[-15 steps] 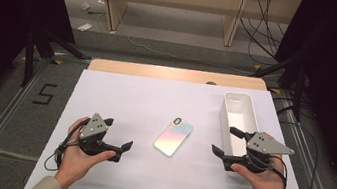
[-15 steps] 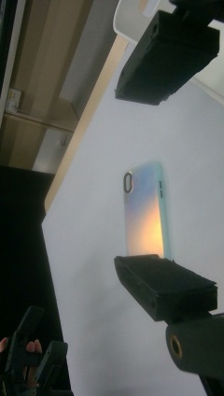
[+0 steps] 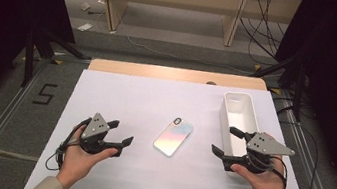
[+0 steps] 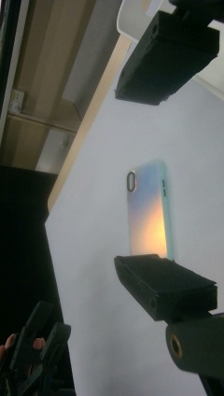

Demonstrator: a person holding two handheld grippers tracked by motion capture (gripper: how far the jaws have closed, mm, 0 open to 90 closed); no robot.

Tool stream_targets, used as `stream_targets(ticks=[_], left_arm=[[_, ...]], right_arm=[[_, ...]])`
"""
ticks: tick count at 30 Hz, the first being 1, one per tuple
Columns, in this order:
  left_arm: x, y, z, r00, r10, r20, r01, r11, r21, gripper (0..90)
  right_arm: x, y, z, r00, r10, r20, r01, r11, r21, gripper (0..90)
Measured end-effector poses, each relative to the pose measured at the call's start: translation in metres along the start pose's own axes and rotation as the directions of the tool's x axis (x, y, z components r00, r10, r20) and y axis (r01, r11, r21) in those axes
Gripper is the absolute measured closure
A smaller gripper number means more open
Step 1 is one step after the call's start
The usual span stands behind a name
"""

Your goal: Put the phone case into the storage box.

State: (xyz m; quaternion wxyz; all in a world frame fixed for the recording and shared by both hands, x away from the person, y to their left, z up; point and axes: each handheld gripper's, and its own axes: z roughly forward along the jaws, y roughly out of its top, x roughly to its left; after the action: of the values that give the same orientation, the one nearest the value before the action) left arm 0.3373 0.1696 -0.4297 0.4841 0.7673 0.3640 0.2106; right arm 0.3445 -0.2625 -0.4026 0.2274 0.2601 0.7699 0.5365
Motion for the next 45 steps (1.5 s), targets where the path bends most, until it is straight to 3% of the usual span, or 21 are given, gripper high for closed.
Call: stream_targets(ticks=[4,8,22,24,26,31,39,45], left_arm=[[-0.004,0.004,0.005,0.9994,0.013,0.032,-0.014,0.9994,0.03,70.6],[-0.014,0.012,0.014,0.9972,0.023,0.072,-0.027,0.9974,0.066,89.8],[-0.058,0.029,0.068,0.9809,0.023,0.193,-0.054,0.9865,0.155,90.0],[-0.068,0.029,0.083,0.9758,0.019,0.218,-0.062,0.9799,0.19,90.0],[-0.071,0.028,0.088,0.9749,0.018,0.222,-0.063,0.9781,0.198,90.0],[-0.085,0.026,0.115,0.9677,0.022,0.251,-0.088,0.9633,0.254,90.0],[-0.092,0.016,0.136,0.969,0.031,0.245,-0.11,0.9418,0.318,90.0],[-0.095,0.011,0.145,0.9683,0.047,0.245,-0.132,0.9304,0.342,90.0]], right_arm=[[-0.001,0.0,0.0,1.0,0.003,0.002,-0.003,1.0,-0.001,17.3],[-0.002,0.0,0.0,0.9999,0.01,0.006,-0.01,1.0,0.001,17.4],[-0.001,0.001,0.0,0.9999,0.014,0.009,-0.014,1.0,-0.002,17.7],[-0.001,0.001,0.0,0.9998,0.014,0.01,-0.014,1.0,-0.001,17.8],[-0.002,0.001,0.0,0.9999,0.013,0.01,-0.013,1.0,-0.002,17.8],[-0.002,0.001,0.0,0.9999,0.014,0.009,-0.014,1.0,-0.005,17.8],[-0.002,0.001,-0.001,0.9999,0.014,0.007,-0.014,1.0,-0.007,17.8],[-0.002,0.001,0.0,0.9999,0.013,0.006,-0.012,1.0,-0.007,17.8]])
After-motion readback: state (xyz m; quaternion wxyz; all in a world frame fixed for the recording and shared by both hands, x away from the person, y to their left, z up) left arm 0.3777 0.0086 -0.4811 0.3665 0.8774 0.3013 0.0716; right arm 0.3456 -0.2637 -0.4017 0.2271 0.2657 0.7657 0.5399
